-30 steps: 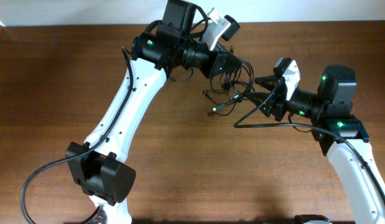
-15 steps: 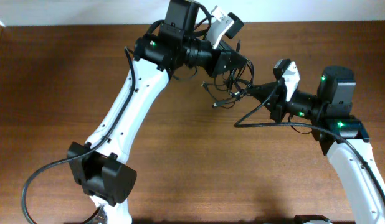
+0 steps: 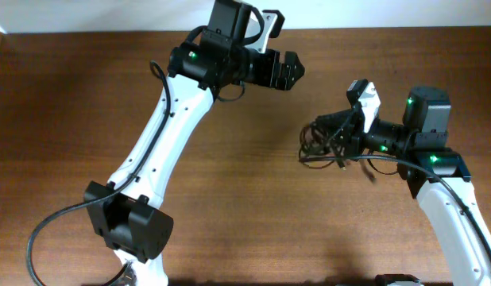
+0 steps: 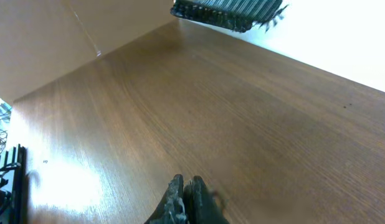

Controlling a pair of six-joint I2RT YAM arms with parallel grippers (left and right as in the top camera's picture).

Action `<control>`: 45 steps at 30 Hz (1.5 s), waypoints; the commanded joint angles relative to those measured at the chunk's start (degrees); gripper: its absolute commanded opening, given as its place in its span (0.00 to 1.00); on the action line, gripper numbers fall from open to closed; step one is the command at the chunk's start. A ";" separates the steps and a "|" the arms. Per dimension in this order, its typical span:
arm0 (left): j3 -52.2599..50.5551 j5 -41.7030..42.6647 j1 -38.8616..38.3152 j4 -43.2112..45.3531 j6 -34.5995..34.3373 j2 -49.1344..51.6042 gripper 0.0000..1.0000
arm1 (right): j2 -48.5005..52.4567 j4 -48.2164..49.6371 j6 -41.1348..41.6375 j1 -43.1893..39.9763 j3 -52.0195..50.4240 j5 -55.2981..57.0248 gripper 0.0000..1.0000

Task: Untangle cables

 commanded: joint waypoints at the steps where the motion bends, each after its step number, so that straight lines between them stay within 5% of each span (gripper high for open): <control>1: 0.83 -0.61 -0.13 -0.31 10.78 -1.81 0.99 | -0.02 0.24 0.17 -0.28 0.11 -1.77 0.04; 7: 0.83 -0.61 -0.52 -8.96 26.51 -1.81 0.98 | -0.04 1.81 0.13 -0.28 0.11 -5.57 0.04; 13: 0.83 2.05 -0.52 -17.33 38.27 -1.81 0.83 | -0.04 6.10 0.17 -0.28 0.11 -9.20 0.04; 18: 0.83 12.90 -0.52 -22.23 49.03 -1.81 1.00 | -0.04 6.58 0.17 -0.28 0.11 -10.54 0.04; 24: 0.83 21.51 -0.52 -26.91 60.37 -1.81 1.00 | -0.04 8.52 0.20 -0.28 0.11 -14.62 0.04; 40: 0.83 25.49 -1.20 -28.57 63.49 -1.81 0.91 | -0.04 18.53 5.81 -0.33 0.11 -26.88 0.04; 43: 0.83 25.46 -1.92 -28.61 64.32 -1.81 0.68 | -0.04 18.53 5.81 -0.33 0.11 -27.21 0.04; 45: 0.83 25.46 -2.12 -28.59 64.32 -1.81 0.43 | -0.04 18.53 5.84 -0.33 0.11 -27.21 0.04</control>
